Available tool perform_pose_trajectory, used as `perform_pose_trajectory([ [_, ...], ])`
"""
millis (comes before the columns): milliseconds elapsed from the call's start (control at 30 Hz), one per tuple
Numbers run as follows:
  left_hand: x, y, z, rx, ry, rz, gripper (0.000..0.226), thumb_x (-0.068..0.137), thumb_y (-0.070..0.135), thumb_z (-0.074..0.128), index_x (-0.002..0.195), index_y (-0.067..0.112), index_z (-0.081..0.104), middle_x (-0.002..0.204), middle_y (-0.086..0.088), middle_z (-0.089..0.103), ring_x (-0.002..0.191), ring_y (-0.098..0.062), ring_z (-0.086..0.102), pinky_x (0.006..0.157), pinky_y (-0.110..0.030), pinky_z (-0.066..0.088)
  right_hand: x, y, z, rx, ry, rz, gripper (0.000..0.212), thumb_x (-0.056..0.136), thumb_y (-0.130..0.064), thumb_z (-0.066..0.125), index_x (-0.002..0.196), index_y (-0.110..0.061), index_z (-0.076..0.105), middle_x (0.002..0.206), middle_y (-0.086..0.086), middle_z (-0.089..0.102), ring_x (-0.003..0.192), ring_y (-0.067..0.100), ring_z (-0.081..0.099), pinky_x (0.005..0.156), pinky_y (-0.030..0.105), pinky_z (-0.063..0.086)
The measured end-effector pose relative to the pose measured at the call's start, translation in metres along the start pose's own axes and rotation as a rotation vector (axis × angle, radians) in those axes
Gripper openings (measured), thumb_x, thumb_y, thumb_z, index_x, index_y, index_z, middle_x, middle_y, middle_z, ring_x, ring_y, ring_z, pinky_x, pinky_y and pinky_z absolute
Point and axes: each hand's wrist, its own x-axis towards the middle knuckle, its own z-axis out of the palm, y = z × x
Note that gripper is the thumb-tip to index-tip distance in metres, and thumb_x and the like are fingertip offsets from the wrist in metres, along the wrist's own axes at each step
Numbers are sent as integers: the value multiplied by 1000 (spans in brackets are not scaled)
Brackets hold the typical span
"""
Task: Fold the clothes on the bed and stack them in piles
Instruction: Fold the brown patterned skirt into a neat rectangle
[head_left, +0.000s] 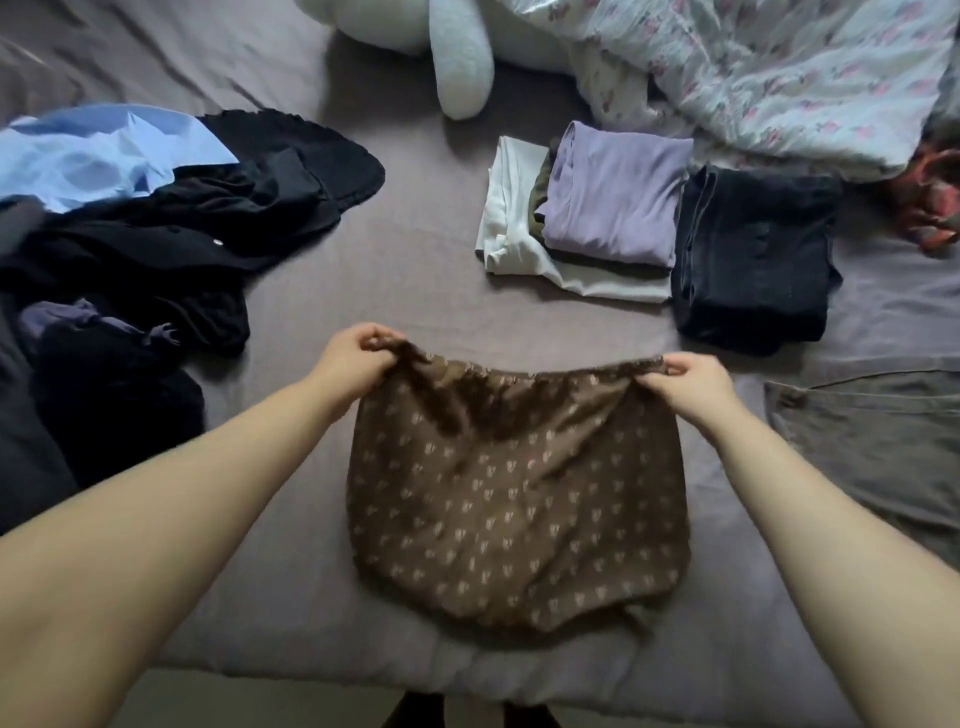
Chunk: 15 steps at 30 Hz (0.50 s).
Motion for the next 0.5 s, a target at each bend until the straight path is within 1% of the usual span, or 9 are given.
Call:
perform_pose_trajectory([
  [67, 42, 4, 13, -128, 143, 16, 29, 89, -9, 50, 87, 18, 61, 86, -2, 59, 85, -20, 58, 60, -13, 50, 45, -12, 14, 134, 91, 59, 21, 85, -9, 69, 105, -5, 69, 83, 9, 65, 61, 16, 58, 58, 26, 51],
  [133, 75, -1, 25, -214, 256, 10, 28, 89, -3, 53, 113, 12, 58, 101, -5, 56, 97, -20, 55, 82, -24, 52, 80, -22, 28, 365, 125, 181, 21, 88, -2, 64, 109, -3, 62, 79, 10, 60, 50, 12, 57, 43, 18, 45],
  [167, 84, -8, 32, -188, 284, 6, 37, 90, 4, 56, 126, 12, 52, 109, -4, 53, 102, -17, 54, 92, -28, 48, 94, -23, 36, 428, 167, 202, 24, 88, -3, 63, 112, -2, 62, 82, 9, 62, 54, 12, 60, 46, 16, 49],
  [233, 85, -32, 46, -47, 287, -3, 51, 90, 23, 60, 137, 16, 42, 124, -1, 48, 111, -15, 51, 102, -31, 41, 102, -17, 53, 331, 268, 144, 29, 86, -12, 66, 114, -5, 63, 97, 6, 66, 75, 14, 61, 72, 21, 54],
  [300, 72, -64, 57, 72, 309, -79, 66, 85, 46, 63, 140, 19, 39, 135, -4, 45, 122, -21, 47, 107, -37, 37, 90, 3, 66, 148, 361, 24, 35, 86, -18, 64, 119, -7, 58, 117, 7, 60, 93, 17, 57, 90, 23, 43],
  [367, 48, -92, 59, 181, 410, -261, 78, 80, 63, 60, 141, 20, 38, 142, -8, 37, 131, -27, 38, 111, -42, 30, 62, 36, 73, 57, 409, -29, 40, 89, -25, 62, 123, -7, 54, 128, 13, 49, 106, 22, 54, 96, 24, 35],
  [400, 35, -104, 57, 219, 463, -335, 80, 78, 67, 59, 140, 19, 39, 143, -8, 35, 133, -28, 34, 112, -43, 27, 45, 55, 73, 28, 426, 5, 42, 90, -31, 61, 124, -7, 53, 129, 14, 47, 110, 25, 53, 97, 27, 35],
  [467, 9, -127, 51, 186, 498, -385, 77, 75, 67, 63, 134, 20, 45, 140, -8, 38, 133, -28, 33, 113, -41, 26, 15, 98, 68, 5, 417, 127, 46, 89, -44, 61, 119, -9, 57, 124, 14, 50, 111, 29, 53, 98, 33, 37],
  [500, 0, -138, 48, 114, 448, -368, 74, 74, 63, 68, 131, 22, 46, 136, -6, 42, 130, -25, 38, 112, -41, 30, 2, 121, 65, 3, 403, 175, 46, 87, -49, 61, 112, -10, 60, 118, 13, 54, 109, 29, 53, 99, 35, 38],
])
